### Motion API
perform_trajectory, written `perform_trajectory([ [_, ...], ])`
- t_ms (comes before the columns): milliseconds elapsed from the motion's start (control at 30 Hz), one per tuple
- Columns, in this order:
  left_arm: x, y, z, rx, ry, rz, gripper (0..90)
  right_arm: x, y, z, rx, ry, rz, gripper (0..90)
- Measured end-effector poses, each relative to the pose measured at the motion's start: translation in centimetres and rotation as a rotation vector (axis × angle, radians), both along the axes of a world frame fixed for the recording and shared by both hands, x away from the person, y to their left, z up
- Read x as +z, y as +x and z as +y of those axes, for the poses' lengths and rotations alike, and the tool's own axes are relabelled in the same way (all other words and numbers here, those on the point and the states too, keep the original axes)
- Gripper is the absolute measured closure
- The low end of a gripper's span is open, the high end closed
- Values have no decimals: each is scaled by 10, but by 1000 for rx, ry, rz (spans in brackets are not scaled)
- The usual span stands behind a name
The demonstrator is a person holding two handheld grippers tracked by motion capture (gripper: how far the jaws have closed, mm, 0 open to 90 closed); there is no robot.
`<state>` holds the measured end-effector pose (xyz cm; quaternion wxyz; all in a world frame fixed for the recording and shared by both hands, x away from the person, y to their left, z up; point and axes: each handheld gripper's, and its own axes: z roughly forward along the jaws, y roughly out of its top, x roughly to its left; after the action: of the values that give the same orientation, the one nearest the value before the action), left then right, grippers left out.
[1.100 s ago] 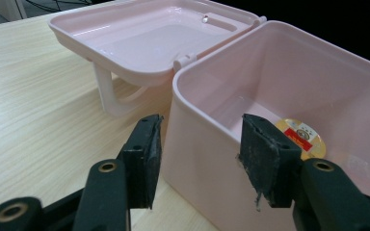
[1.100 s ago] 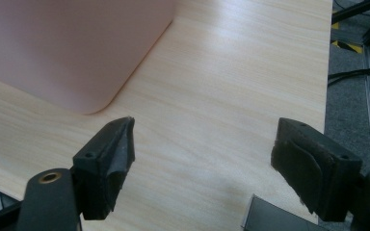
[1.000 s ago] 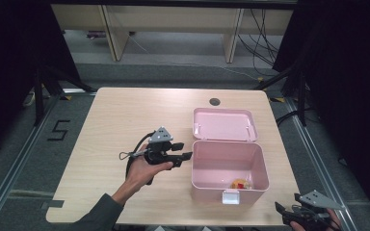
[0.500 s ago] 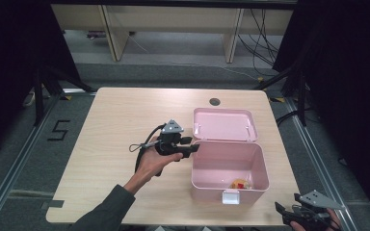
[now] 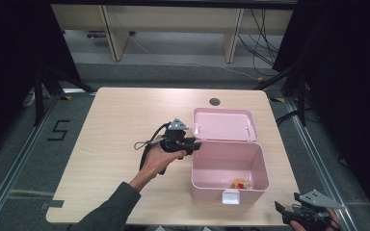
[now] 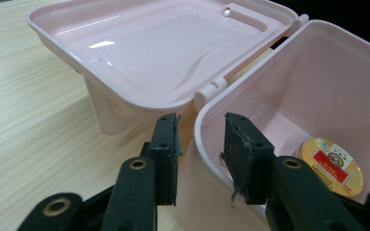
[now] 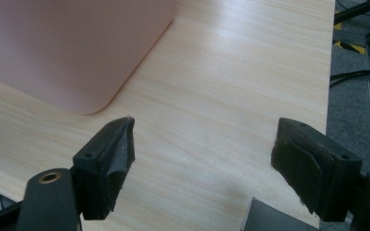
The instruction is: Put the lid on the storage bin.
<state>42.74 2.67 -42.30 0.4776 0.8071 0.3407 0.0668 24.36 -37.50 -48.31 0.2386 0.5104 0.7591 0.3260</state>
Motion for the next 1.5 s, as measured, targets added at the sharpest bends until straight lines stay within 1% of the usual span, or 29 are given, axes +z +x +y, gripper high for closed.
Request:
perform_trajectory([
  [133,0,1,-4,16,11,4,703,0,1,0,-3,2,3,234],
  [167,0,1,-7,28,13,4,709,1,-1,2,-25,33,29,233],
  [200,0,1,-7,28,13,4,723,1,-1,2,-25,33,29,233],
  [233,0,1,-7,24,30,2,723,1,0,2,-23,29,24,233],
  [267,0,1,-8,26,38,-2,735,0,2,-1,2,9,3,233],
  [300,0,1,-10,36,29,2,740,0,2,0,-1,16,6,233],
  [333,0,0,-11,39,30,3,745,1,2,-1,2,0,-3,233],
  [433,0,0,-12,34,62,-12,765,3,4,-3,-6,3,-9,233],
  [533,0,-1,-13,41,61,-13,767,3,5,-4,-5,13,-5,233],
  [600,1,-2,-13,43,62,-12,770,5,7,-4,-23,24,-1,234],
  [733,2,-3,-14,48,85,-27,773,7,15,-8,-21,38,7,236],
  [767,2,-4,-14,54,87,-27,773,8,22,-10,-3,44,8,238],
  [867,2,-5,-15,52,83,-29,773,10,28,-7,-18,55,31,241],
  [900,2,-5,-15,50,82,-28,774,11,33,-8,-6,55,28,244],
  [1000,2,-5,-15,51,81,-29,775,16,50,-10,9,37,29,246],
  [1033,1,-5,-15,52,78,-28,775,21,60,-10,13,35,38,247],
  [1067,1,-5,-14,51,79,-28,775,21,60,-10,13,35,38,247],
  [1100,1,-5,-14,53,77,-28,775,25,70,-9,16,67,43,254],
  [1133,1,-5,-14,53,77,-28,775,25,70,-9,16,67,43,254],
  [1167,1,-5,-14,53,77,-29,775,28,76,-11,36,57,24,255],
  [1200,1,-6,-15,57,80,-30,775,31,82,-10,32,68,36,255],
  [1233,1,-6,-15,60,77,-32,775,35,89,-12,44,57,27,256],
  [1300,1,-6,-15,59,78,-31,775,42,101,-10,29,91,49,262],
  [1333,1,-6,-15,59,78,-31,775,42,101,-10,29,91,49,262],
  [1367,1,-6,-14,60,78,-31,775,47,113,-13,41,77,36,270],
  [1400,1,-6,-14,60,78,-31,775,47,113,-13,41,77,36,270],
  [1433,1,-6,-15,61,78,-31,775,55,121,-11,17,98,56,286],
  [1467,1,-6,-15,61,78,-31,775,55,121,-11,17,98,56,286],
  [1500,1,-6,-14,61,77,-31,775,61,132,-12,30,98,56,300],
])
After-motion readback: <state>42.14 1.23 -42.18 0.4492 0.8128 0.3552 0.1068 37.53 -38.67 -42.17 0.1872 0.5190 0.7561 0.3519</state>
